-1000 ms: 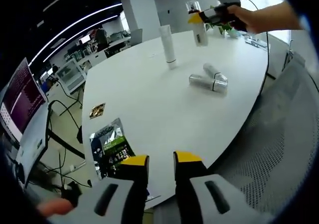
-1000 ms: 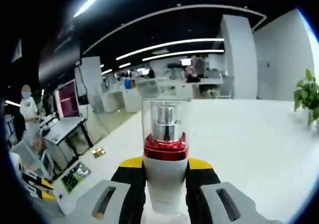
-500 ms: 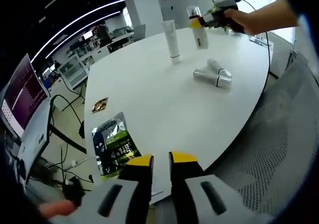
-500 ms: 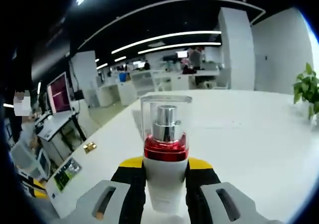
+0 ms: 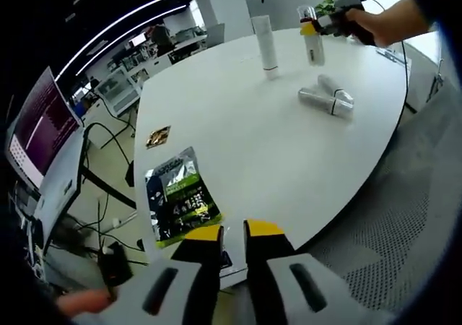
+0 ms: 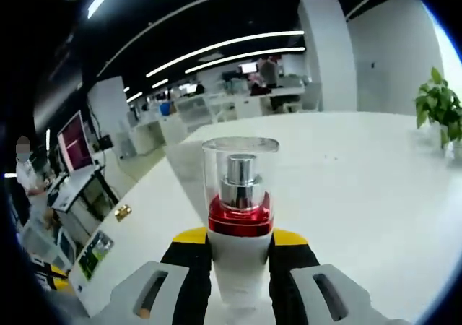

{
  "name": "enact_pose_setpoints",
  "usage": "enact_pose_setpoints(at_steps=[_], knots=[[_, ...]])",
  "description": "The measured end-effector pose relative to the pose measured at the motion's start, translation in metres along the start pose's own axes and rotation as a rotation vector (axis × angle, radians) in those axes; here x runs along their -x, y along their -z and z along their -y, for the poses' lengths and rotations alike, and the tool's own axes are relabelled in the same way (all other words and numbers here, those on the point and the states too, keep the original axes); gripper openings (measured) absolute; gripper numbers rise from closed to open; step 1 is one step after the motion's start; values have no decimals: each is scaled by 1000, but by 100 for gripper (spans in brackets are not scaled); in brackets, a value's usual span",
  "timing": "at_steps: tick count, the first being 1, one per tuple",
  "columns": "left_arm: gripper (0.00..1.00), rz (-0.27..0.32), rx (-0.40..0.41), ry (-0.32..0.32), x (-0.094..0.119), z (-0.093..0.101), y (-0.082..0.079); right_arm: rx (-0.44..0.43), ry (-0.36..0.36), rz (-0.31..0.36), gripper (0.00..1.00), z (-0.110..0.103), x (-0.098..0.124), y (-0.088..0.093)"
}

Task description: Arrange the skincare products in the storage area until every visible bottle or jar stands upright without overlapping.

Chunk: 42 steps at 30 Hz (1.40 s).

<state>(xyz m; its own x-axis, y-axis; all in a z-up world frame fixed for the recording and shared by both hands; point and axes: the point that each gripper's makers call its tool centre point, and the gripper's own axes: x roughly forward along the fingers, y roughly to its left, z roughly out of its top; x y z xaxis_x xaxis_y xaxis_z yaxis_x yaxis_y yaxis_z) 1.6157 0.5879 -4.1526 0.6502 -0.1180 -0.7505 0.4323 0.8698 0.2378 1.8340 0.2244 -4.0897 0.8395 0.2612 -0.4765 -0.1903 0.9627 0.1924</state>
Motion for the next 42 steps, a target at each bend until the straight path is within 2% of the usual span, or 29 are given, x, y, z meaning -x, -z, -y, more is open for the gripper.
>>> enact_pose_setpoints(at_steps=[5,8,11,14,20,25,28,32,34,37,42], knots=[[5,-4,7,-5,0,-1,1,-3,16,-10,26,2,-13,0],[3,-11,9,-6,0,-2,2,-37,10,-9,26,0,-25,0],[2,-12,6,-1,0,0,2,17,0,-25,26,-8,-35,1],[1,-27,0,5,-1,1,5,24,-3,-20,26,-7,-46,-1],[0,-34,1,14,-2,3,6,77,14,-30,26,6,-64,-4],[0,-28,9,17,-1,4,5,110,17,-13,26,9,-71,-4],[0,-32,4,22,-2,5,6,92,36,1,26,15,-73,-7],[0,-42,0,30,-3,7,7,119,39,-9,26,14,-76,-1],[0,-41,3,29,-2,7,7,166,39,-7,26,7,-78,-2],[0,-45,1,31,-3,7,8,224,61,8,26,11,-82,-3],[0,-51,-5,38,-3,9,9,205,76,10,26,15,-91,-3]])
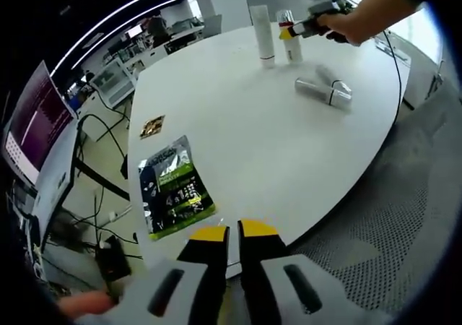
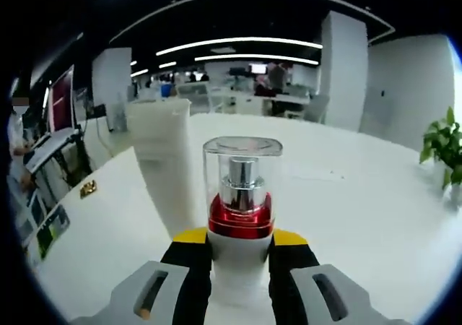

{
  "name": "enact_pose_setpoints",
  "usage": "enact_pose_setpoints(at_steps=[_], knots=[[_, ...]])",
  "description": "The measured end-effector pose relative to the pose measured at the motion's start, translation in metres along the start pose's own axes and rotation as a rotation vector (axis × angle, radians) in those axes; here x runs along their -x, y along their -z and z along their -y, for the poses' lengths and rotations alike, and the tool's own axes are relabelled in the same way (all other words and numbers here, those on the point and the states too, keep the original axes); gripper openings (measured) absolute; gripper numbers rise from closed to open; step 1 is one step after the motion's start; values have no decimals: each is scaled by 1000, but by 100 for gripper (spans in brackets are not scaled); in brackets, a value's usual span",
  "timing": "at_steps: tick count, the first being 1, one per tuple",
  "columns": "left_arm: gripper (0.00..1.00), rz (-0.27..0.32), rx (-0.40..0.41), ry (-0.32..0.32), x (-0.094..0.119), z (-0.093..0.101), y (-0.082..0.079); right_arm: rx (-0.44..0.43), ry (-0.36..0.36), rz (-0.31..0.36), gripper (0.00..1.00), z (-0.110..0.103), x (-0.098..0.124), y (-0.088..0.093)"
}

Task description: Arrange the skincare products in the storage area until every visible bottle or jar stands upright without overlapping.

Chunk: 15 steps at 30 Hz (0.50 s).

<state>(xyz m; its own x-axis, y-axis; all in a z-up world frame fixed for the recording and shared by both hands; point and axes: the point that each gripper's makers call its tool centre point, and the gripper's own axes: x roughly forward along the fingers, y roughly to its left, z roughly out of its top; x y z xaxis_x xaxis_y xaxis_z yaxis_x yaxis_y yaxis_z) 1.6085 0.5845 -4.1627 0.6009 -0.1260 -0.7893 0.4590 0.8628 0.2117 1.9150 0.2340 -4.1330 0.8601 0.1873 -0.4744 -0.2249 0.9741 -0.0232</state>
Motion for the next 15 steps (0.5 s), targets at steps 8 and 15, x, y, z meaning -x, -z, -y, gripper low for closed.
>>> enact_pose_setpoints(at_steps=[8,15], knots=[[0,9,2,-8,1,-2,-1,6,30,35,26,0,-4,-1],[0,5,-5,-1,1,0,-1,-19,58,70,26,1,4,4]])
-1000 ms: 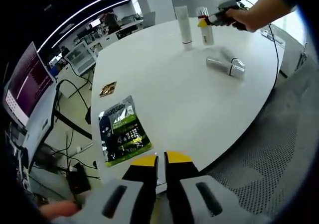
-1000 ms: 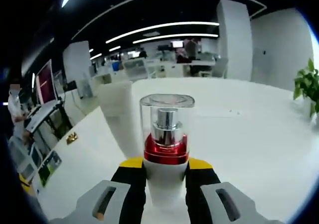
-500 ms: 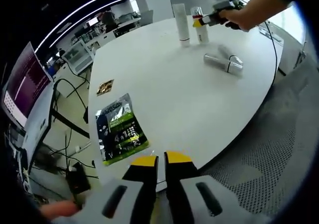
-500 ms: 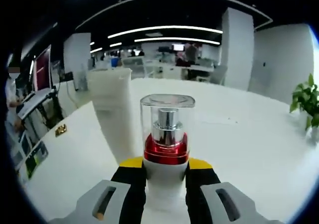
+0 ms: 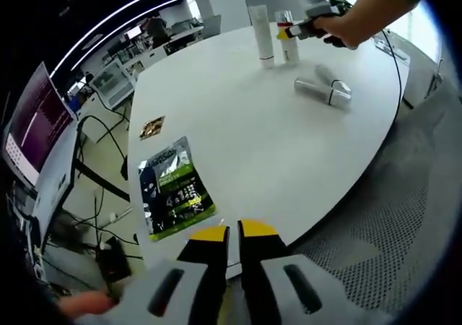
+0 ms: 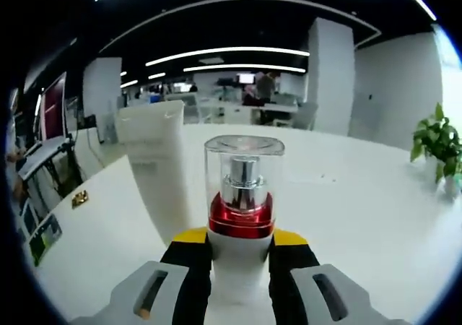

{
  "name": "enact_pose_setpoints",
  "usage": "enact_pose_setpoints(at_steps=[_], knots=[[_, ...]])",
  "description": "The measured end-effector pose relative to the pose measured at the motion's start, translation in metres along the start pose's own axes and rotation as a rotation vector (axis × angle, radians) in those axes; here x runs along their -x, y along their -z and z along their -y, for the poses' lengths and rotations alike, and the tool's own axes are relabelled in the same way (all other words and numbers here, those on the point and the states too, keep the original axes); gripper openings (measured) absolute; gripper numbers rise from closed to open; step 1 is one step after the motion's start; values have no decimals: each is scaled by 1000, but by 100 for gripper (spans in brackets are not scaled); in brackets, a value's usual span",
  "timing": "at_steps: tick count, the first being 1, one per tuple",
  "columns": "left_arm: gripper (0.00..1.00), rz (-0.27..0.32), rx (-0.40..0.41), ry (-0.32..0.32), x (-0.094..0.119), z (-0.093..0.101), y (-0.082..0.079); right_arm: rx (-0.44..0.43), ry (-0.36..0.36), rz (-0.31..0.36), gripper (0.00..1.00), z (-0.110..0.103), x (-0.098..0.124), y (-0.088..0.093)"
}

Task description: Arrange the skincare products in the storage area until every visible bottle or jar stands upright without overlapping.

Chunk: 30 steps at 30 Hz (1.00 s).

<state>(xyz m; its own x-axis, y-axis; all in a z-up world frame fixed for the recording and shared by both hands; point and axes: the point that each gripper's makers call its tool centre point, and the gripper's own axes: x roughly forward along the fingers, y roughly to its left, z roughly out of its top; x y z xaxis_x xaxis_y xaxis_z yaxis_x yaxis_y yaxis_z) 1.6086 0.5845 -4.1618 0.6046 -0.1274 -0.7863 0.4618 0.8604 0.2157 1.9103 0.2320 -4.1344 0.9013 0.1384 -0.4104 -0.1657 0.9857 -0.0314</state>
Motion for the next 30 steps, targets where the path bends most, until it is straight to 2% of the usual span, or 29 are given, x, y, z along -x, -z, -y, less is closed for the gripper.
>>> enact_pose_setpoints(at_steps=[12,18,21,27,30], knots=[[0,2,-2,0,0,0,0,32,13,-13,27,-4,8,4],[0,-2,-2,1,0,0,0,40,25,-23,27,-5,3,2],[0,19,3,3,1,0,-3,33,37,-22,27,-5,1,2],[0,26,7,-3,1,-1,-4,36,14,-49,27,-7,-6,1],[0,28,8,-3,1,-1,-5,27,-4,-77,28,-9,-2,2]])
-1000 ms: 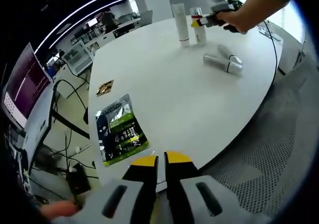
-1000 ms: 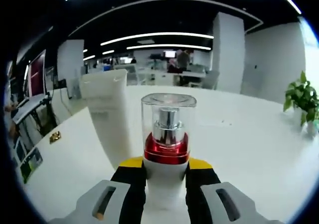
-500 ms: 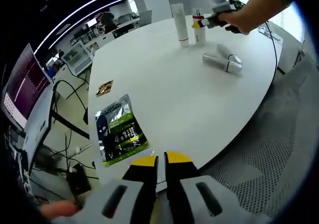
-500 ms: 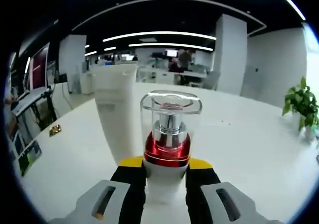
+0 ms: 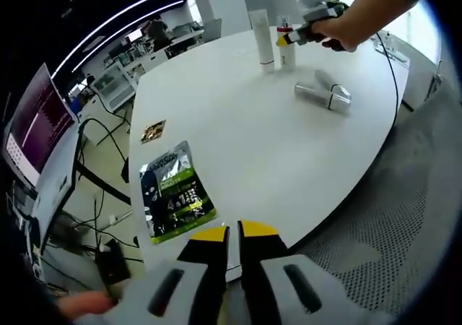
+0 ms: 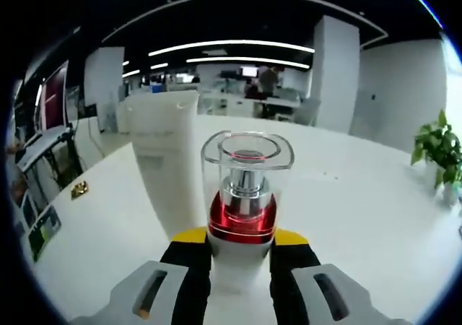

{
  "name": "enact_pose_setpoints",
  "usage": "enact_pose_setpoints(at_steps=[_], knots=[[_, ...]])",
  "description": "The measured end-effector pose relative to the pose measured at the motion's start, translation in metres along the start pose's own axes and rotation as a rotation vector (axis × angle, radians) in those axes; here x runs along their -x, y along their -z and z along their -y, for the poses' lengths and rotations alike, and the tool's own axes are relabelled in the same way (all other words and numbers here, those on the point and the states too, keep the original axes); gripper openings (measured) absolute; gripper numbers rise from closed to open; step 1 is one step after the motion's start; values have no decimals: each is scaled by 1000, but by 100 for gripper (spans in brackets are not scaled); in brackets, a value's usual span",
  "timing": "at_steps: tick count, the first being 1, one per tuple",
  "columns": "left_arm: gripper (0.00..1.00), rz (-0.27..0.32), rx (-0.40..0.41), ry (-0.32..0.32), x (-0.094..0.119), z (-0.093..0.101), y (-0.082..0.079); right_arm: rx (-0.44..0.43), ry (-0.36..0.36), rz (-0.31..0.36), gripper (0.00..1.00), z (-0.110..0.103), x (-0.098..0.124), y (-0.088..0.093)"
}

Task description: Arrange the skincare products in the storage area until every visible bottle or jar stands upright without overlapping.

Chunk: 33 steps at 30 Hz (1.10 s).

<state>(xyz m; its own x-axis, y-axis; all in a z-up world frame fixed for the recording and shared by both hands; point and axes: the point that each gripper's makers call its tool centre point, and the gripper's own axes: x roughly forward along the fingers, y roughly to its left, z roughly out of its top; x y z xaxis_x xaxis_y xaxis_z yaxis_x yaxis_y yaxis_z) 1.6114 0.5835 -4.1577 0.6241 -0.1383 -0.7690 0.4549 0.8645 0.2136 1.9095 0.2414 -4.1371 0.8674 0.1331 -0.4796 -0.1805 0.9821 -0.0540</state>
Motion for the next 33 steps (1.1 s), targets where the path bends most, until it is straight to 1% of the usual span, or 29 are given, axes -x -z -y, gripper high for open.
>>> enact_pose_setpoints(at_steps=[2,5,6,7,8,12,14,17,20,23,26,29,33], knots=[[0,2,-1,1,0,0,0,-24,-13,-4,29,-1,0,-2],[0,6,-4,3,0,1,-1,-53,-41,-2,38,-4,1,-4],[0,7,-5,4,0,1,-1,-61,-52,1,37,-5,1,-5],[0,7,-5,5,0,1,-2,-32,-61,-11,33,-6,3,-4],[0,7,-5,5,0,1,-2,-3,-69,-22,31,-7,5,-3],[0,15,-4,4,1,1,-3,-4,-101,-51,32,-3,6,1],[0,13,-6,5,1,1,-3,19,-132,-43,31,-6,11,-5],[0,13,-4,3,1,1,-3,18,-155,-30,33,-5,12,-11],[0,11,-5,3,1,1,-2,18,-153,-50,30,-6,9,-11],[0,9,-5,4,1,1,-2,24,-134,-57,30,-6,7,-11],[0,10,-5,3,1,1,-2,2,-115,-57,30,-6,5,-12],[0,9,-3,2,1,0,-2,0,-105,-58,30,-6,1,-15],[0,7,0,1,1,0,-1,4,-109,-61,30,-6,-6,-17]])
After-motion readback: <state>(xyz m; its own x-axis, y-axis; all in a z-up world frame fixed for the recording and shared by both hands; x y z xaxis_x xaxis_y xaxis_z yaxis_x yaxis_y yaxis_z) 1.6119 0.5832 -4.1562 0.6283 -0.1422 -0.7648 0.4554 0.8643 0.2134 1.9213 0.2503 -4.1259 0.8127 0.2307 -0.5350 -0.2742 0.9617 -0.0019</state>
